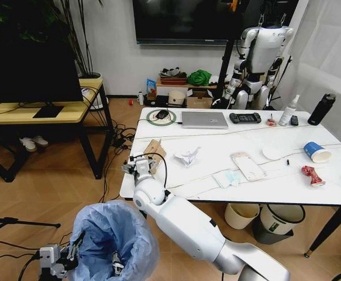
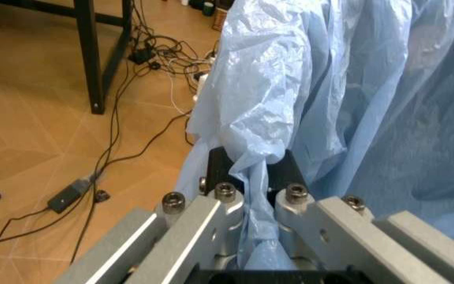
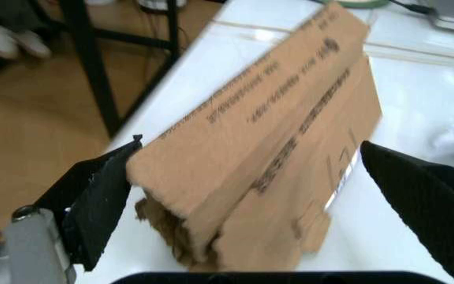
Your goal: Pick up the trash bin and place the trash from the table into it.
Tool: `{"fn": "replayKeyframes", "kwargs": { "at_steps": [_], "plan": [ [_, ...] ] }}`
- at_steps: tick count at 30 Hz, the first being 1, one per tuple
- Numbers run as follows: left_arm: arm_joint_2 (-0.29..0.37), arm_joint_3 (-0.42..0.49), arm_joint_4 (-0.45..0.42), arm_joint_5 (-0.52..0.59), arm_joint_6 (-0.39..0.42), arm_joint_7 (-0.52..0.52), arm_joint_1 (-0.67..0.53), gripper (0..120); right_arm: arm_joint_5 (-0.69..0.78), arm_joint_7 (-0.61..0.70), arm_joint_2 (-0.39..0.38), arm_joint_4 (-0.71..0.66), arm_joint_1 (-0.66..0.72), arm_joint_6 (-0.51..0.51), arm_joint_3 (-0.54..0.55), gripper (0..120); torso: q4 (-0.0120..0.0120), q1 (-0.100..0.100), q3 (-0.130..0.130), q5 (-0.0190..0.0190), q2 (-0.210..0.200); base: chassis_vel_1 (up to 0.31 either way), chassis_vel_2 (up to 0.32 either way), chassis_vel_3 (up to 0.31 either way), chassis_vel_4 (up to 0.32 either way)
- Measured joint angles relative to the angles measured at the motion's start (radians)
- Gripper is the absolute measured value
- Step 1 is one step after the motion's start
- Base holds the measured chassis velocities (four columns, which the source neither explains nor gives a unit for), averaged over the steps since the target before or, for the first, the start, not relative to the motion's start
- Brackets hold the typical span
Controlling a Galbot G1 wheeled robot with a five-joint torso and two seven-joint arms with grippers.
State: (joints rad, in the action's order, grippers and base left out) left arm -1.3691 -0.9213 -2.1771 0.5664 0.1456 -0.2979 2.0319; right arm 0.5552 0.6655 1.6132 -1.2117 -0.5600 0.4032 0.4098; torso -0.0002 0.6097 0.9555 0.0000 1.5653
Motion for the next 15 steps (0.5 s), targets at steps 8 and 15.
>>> {"fn": "replayKeyframes", "kwargs": {
  "at_steps": [8,15],
  "plan": [
    [0.003,0.002,0.005,0.004,-0.002,-0.004,-0.004,0,0.004,-0.002,-0.003,-0.029,-0.013,-0.007,-0.002,96,0.0002,0.000,0.000,0.0001,0.000,0.000,0.000,0.000,0.000],
    [0.007,0.010,0.013,0.005,-0.003,-0.004,-0.011,0,0.008,-0.020,-0.016,-0.048,-0.027,-0.030,-0.013,70,0.0002,0.000,0.000,0.0000,0.000,0.000,0.000,0.000,0.000]
  ]
}}
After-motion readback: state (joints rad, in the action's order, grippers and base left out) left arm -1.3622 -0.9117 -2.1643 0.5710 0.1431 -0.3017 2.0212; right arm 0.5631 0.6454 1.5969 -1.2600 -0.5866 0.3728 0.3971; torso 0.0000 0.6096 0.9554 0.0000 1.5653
